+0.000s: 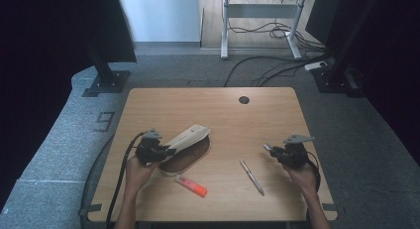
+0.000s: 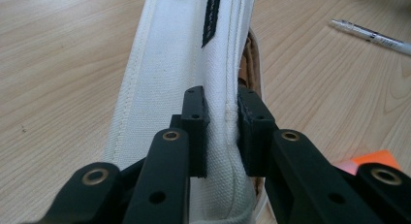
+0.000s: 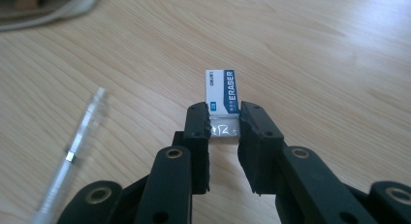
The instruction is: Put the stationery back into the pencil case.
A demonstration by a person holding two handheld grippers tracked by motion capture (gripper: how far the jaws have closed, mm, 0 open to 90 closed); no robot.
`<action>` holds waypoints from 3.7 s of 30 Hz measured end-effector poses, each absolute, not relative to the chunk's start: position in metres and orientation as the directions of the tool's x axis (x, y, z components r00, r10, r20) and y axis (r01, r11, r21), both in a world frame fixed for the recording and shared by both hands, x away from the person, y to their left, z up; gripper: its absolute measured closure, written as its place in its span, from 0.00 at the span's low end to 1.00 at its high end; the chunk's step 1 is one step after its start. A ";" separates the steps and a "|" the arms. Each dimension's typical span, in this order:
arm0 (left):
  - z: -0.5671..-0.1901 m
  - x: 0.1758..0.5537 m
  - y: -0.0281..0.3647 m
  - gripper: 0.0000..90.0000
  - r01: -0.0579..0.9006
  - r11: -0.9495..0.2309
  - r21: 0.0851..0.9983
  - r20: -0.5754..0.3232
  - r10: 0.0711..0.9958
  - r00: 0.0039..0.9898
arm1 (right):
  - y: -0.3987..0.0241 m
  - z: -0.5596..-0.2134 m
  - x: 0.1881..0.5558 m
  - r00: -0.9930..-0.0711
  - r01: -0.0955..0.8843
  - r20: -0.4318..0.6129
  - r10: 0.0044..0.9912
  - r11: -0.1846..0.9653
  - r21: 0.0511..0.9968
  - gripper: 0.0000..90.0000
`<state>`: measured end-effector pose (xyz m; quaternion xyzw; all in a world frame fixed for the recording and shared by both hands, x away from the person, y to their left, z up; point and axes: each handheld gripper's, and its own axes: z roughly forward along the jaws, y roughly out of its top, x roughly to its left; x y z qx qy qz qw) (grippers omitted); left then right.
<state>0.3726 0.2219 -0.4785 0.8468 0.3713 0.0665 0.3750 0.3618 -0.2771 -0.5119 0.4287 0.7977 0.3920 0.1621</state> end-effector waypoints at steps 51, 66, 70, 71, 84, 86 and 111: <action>-0.477 0.372 0.220 0.85 0.571 -0.427 0.702 -0.165 0.682 0.713 | -0.122 -0.496 0.399 -0.791 0.391 -0.002 0.612 0.507 0.768 0.81; -0.478 0.372 0.220 0.85 0.569 -0.431 0.700 -0.169 0.675 0.718 | -0.078 -0.513 0.414 -0.803 0.400 0.002 0.596 0.536 0.744 0.81; -0.478 0.372 0.219 0.85 0.567 -0.434 0.700 -0.168 0.672 0.721 | -0.069 -0.518 0.418 -0.806 0.401 0.003 0.592 0.543 0.738 0.81; -0.478 0.372 0.219 0.85 0.567 -0.433 0.700 -0.169 0.672 0.721 | -0.066 -0.519 0.419 -0.807 0.400 0.000 0.591 0.545 0.737 0.81; -0.478 0.371 0.219 0.85 0.566 -0.435 0.701 -0.172 0.666 0.725 | -0.047 -0.529 0.433 -0.795 0.407 -0.010 0.607 0.544 0.734 0.81; -0.478 0.371 0.219 0.85 0.565 -0.434 0.702 -0.173 0.666 0.725 | -0.045 -0.529 0.435 -0.794 0.408 -0.005 0.608 0.539 0.737 0.80; -0.479 0.372 0.223 0.85 0.559 -0.424 0.713 -0.165 0.673 0.721 | -0.077 -0.511 0.418 -0.800 0.420 0.008 0.600 0.552 0.720 0.49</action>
